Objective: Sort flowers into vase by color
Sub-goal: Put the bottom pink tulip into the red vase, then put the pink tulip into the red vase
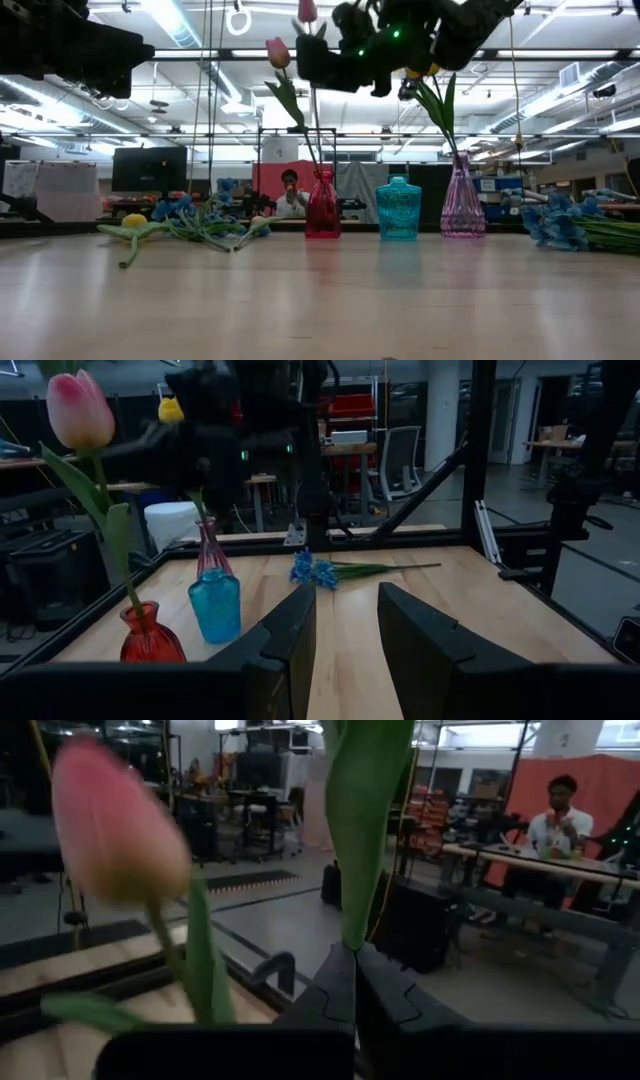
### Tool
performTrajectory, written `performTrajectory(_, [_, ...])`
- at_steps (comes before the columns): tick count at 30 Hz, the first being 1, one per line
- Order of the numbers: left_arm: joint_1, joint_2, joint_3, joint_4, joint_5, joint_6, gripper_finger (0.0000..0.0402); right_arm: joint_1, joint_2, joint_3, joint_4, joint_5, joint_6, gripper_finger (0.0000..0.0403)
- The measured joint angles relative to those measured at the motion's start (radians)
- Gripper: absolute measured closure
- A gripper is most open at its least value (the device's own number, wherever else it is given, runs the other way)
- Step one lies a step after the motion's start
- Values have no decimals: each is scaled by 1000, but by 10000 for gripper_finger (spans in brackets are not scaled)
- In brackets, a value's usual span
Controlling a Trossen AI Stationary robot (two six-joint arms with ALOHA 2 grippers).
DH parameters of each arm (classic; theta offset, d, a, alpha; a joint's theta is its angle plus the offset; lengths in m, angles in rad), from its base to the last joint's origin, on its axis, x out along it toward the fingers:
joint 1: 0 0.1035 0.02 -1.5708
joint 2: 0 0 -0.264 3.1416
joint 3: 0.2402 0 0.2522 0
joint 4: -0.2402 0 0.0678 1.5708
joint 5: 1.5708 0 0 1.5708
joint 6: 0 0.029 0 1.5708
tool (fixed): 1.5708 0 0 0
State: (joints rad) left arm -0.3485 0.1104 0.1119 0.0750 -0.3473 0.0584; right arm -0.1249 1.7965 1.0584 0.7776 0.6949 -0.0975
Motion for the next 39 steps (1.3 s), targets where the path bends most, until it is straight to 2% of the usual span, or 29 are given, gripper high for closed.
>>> performTrajectory(7, [0, 0, 0, -16, -2, 13, 286, 20, 28, 0, -59, 23, 16, 385])
performTrajectory(12, [0, 0, 0, -18, -2, 15, 286, 32, -9, 0, -262, 37, 146, 343])
performTrajectory(18, [0, 0, 0, -17, -2, 15, 286, 31, -20, 2, -452, -36, 301, 288])
performTrajectory(22, [0, 0, 0, -20, -2, 16, 286, 42, -54, 66, -761, -107, 462, 267])
performTrajectory(27, [0, 0, 0, -26, -26, 44, 286, 123, -70, 221, -1068, -107, 637, 264])
performTrajectory(32, [0, 0, 0, -26, -26, 68, 286, 231, 29, 308, -1080, -69, 753, 272])
performTrajectory(35, [0, 0, 0, -22, -20, 69, 286, 276, 133, 355, -1038, -40, 801, 273])
performTrajectory(39, [0, 0, 0, -21, 38, 71, 286, 308, 293, 438, -1007, -33, 841, 273])
